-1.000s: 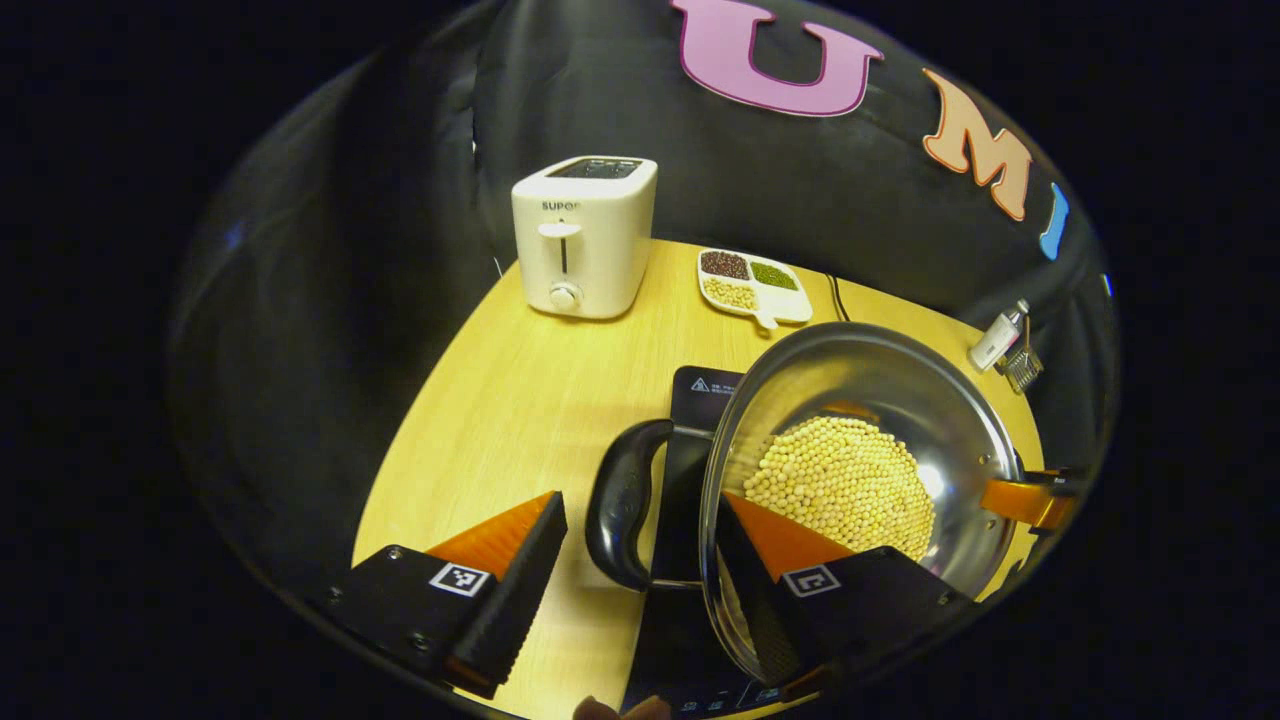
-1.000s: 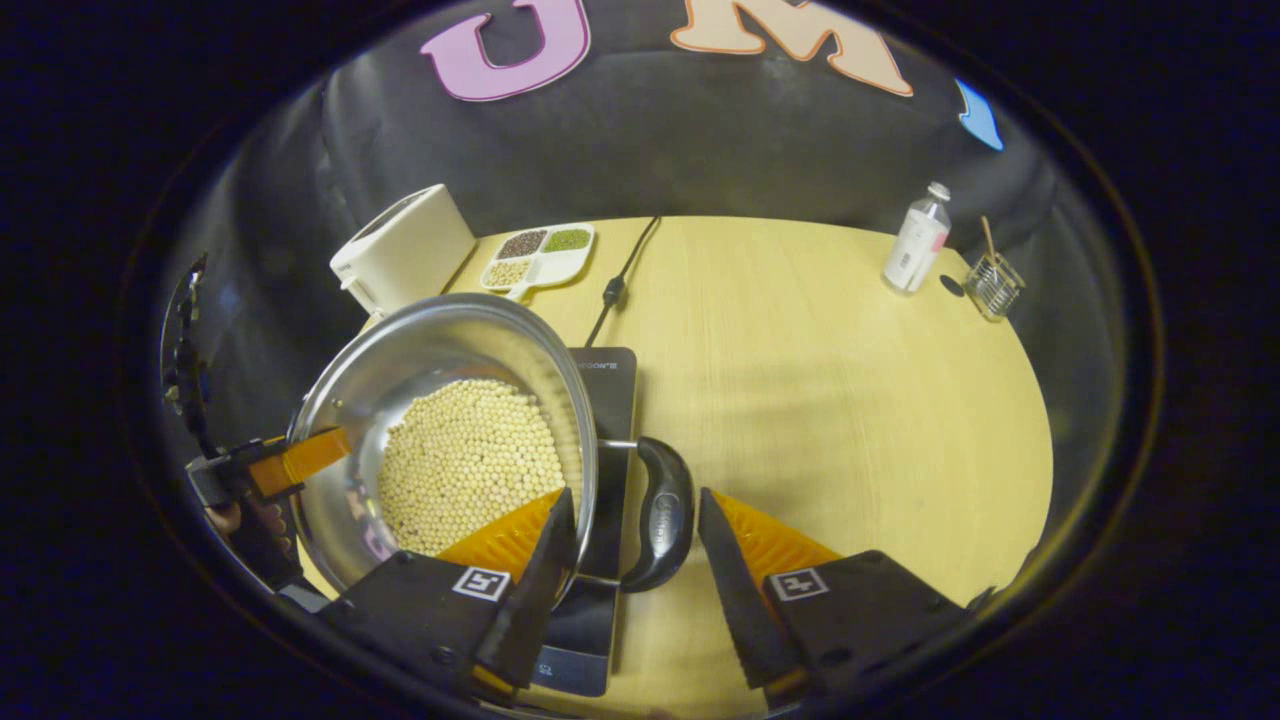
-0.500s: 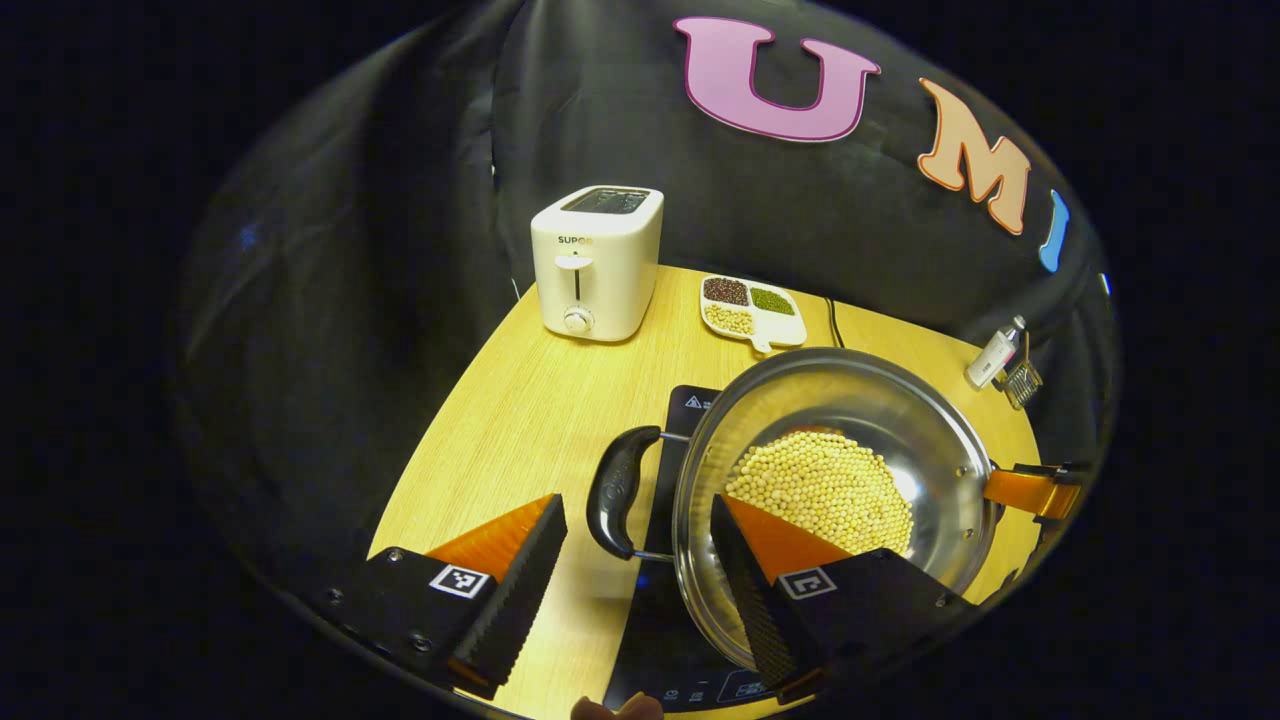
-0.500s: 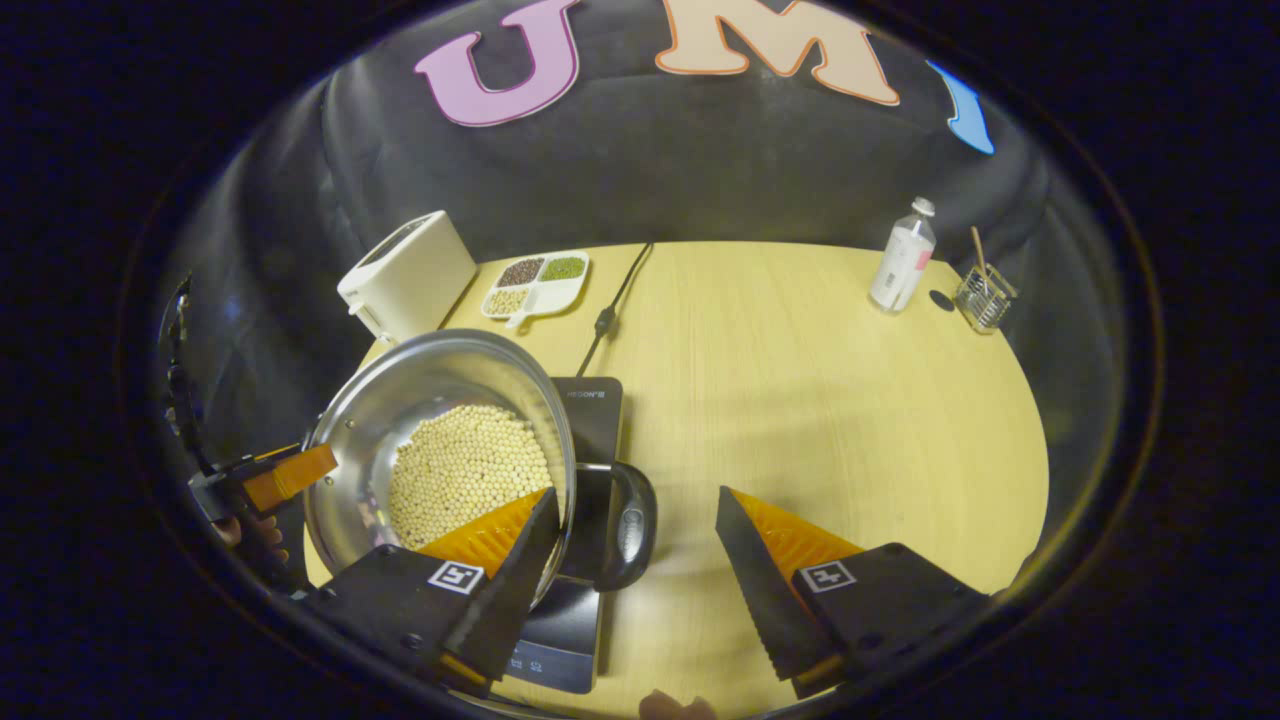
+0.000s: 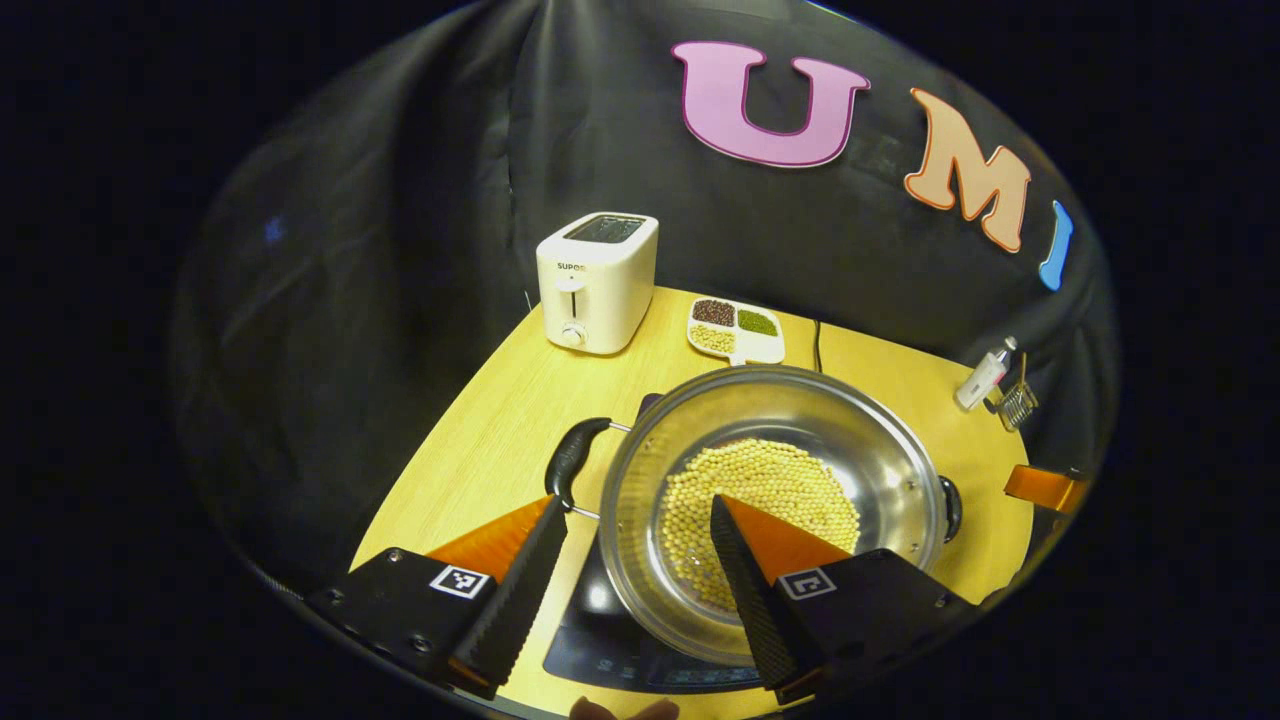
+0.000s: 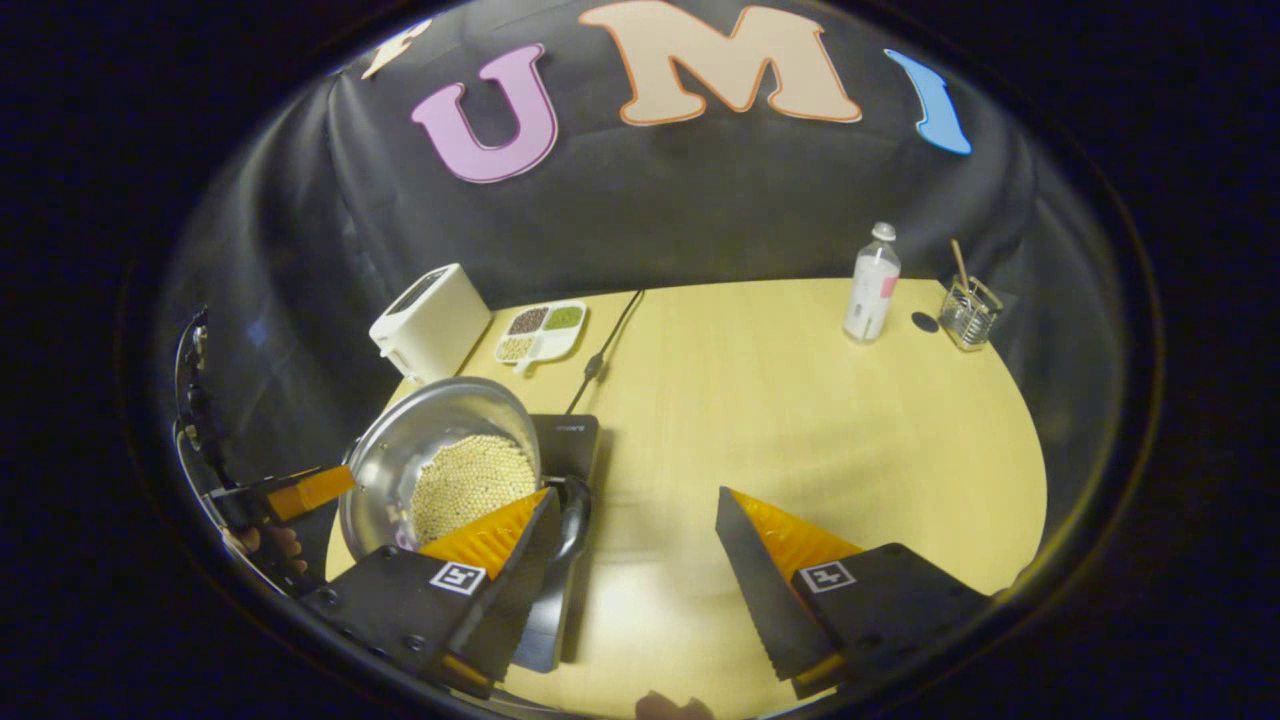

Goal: First push the handle of the pot to place it horizontally, then grasp the pot with both hands and set it on the induction cooktop.

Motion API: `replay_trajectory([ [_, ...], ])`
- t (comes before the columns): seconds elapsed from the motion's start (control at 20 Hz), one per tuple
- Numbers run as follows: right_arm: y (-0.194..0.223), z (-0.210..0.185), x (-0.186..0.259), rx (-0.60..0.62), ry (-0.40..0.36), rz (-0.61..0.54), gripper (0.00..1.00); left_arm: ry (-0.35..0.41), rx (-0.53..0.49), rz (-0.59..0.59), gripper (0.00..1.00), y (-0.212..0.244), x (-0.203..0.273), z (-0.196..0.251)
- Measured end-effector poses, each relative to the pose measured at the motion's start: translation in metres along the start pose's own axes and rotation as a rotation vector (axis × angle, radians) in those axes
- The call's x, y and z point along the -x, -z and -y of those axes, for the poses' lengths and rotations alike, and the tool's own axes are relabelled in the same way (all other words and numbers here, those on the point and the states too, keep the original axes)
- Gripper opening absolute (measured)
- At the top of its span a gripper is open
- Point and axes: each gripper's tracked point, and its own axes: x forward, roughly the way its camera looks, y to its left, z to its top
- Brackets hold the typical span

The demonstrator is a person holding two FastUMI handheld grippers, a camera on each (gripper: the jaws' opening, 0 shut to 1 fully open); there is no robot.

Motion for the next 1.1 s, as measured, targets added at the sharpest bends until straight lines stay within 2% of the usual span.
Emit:
replay_trajectory([
  [0.35,0.030,0.067,0.032,-0.015,-0.023,-0.017,0.97,-0.037,0.018,-0.024,0.90,0.038,0.045,0.044],
  [0.45,0.041,0.086,0.037,-0.014,-0.026,-0.028,0.95,-0.040,0.021,-0.044,0.89,0.055,0.054,0.060],
  [0.6,0.058,0.112,0.046,-0.010,-0.030,-0.036,0.97,-0.040,0.026,-0.079,0.89,0.088,0.072,0.087],
  [0.75,0.073,0.135,0.055,0.006,-0.021,-0.025,0.95,-0.048,-0.033,-0.100,0.90,0.113,0.088,0.109],
  [0.8,0.074,0.143,0.061,0.010,-0.013,-0.017,0.97,-0.048,-0.052,-0.105,0.90,0.117,0.093,0.117],
  [0.85,0.074,0.149,0.067,0.008,-0.012,0.003,0.95,-0.037,-0.063,-0.096,0.90,0.118,0.096,0.127],
  [1.0,0.059,0.161,0.087,0.007,-0.002,0.085,0.97,0.027,-0.100,-0.017,0.89,0.095,0.104,0.165],
  [1.05,0.056,0.163,0.093,-0.004,0.001,0.094,0.94,0.048,-0.114,0.006,0.89,0.085,0.106,0.175],
  [1.1,0.048,0.165,0.100,-0.022,0.004,0.113,0.97,0.069,-0.132,0.035,0.90,0.073,0.109,0.186],
])
